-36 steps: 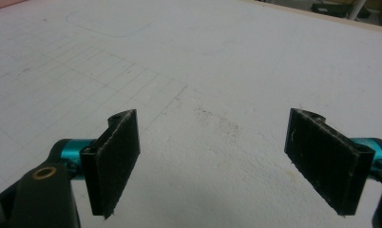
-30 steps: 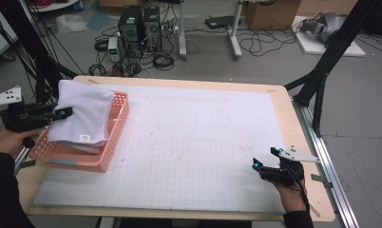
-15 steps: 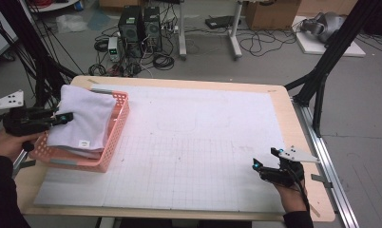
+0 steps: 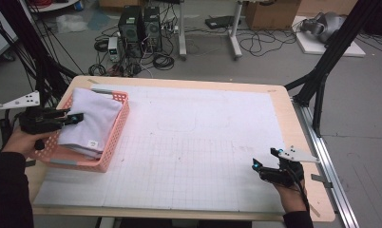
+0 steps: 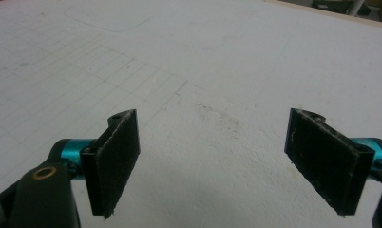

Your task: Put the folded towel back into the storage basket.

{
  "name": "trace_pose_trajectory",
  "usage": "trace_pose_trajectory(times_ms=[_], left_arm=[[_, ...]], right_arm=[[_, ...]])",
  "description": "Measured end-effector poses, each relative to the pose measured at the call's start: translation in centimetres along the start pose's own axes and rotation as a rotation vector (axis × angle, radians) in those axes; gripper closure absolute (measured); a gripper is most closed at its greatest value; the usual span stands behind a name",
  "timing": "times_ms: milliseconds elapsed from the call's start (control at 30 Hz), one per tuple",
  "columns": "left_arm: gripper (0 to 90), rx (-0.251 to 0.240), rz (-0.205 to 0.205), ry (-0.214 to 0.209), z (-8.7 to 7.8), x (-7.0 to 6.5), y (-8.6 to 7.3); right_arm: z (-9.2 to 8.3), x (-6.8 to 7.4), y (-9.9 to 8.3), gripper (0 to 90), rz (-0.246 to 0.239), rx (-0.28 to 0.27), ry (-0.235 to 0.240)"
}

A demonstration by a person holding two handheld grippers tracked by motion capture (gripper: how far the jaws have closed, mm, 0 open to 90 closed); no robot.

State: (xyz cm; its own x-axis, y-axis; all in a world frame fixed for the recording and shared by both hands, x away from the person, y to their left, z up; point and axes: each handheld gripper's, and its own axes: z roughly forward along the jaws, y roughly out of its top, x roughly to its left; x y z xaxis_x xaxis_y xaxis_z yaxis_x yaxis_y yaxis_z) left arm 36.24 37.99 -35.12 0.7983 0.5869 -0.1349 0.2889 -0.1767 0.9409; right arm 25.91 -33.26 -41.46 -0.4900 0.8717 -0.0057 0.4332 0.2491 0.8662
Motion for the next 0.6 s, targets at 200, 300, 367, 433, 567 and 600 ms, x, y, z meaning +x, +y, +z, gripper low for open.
trace_pose_trajectory(times_ms=[200, 300, 367, 433, 567, 600], left_arm=[[70.5, 0.051, -0.039, 0.053, 0.5, 0.7, -0.4], [69.6, 0.104, -0.052, 0.118, 1.2, 0.9, -0.6], [68.7, 0.145, -0.057, 0.157, 1.6, 1.1, -0.8], [68.6, 0.182, -0.056, 0.196, 1.8, 1.2, -0.9], [67.5, 0.231, -0.070, 0.265, 1.9, 1.6, -1.1], [67.1, 0.249, -0.066, 0.278, 1.8, 1.6, -1.2]], right_arm=[[0.0, 0.1, 0.0, 18.0, 0.003, 0.004, 0.001], [0.1, 0.1, 0.0, 18.0, -0.001, 0.001, 0.002], [0.0, 0.1, 0.0, 18.0, -0.002, 0.002, 0.002], [0.0, 0.1, 0.0, 17.9, 0.000, -0.001, -0.001], [-0.1, 0.1, 0.0, 18.0, 0.007, 0.000, -0.001], [-0.1, 0.1, 0.0, 17.9, 0.006, 0.000, -0.001]])
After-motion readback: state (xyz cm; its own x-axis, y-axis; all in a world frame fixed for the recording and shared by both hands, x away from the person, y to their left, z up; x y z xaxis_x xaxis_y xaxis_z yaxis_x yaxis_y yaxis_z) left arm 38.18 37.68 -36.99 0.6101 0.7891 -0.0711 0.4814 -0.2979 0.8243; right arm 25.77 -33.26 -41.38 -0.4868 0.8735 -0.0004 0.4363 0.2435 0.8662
